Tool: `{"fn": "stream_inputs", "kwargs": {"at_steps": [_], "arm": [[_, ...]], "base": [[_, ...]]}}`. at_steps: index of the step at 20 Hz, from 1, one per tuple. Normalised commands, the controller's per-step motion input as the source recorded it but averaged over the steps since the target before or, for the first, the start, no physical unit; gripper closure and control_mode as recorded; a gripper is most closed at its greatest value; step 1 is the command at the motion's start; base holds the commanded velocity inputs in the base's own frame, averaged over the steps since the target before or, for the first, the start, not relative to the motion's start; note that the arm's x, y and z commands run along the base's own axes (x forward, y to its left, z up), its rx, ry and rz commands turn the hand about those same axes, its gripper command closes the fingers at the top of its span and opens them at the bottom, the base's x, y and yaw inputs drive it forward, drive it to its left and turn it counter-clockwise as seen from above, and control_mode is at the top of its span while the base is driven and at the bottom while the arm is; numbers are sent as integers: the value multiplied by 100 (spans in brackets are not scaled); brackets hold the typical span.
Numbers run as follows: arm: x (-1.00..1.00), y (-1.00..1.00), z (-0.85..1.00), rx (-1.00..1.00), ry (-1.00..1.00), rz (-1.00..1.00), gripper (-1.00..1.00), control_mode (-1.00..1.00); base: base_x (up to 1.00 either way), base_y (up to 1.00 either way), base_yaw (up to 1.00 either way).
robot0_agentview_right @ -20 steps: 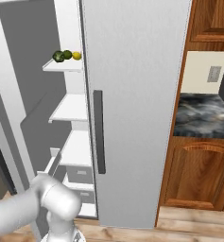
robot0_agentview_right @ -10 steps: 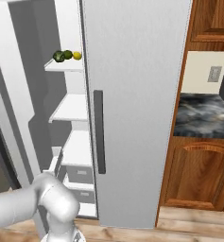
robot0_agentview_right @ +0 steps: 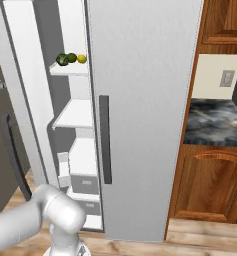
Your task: Take the lime and potato from the second highest rack and move them to the highest rack where the lemon and broccoli are located, to maximize freezer space. Close the freezer door after rearranging.
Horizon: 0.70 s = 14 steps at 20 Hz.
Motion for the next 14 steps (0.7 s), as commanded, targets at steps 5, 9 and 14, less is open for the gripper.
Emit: {"fn": "stream_inputs", "kwargs": {"at_steps": [5, 9, 14], "arm": [[14, -100, 5, 0, -18, 29, -100, -100], [64, -96, 6, 0, -12, 22, -100, -100], [100, -61, 27, 1, -1, 5, -100, -100]], "base": [[0, 0, 0], [0, 0, 0], [0, 0, 0]]}}
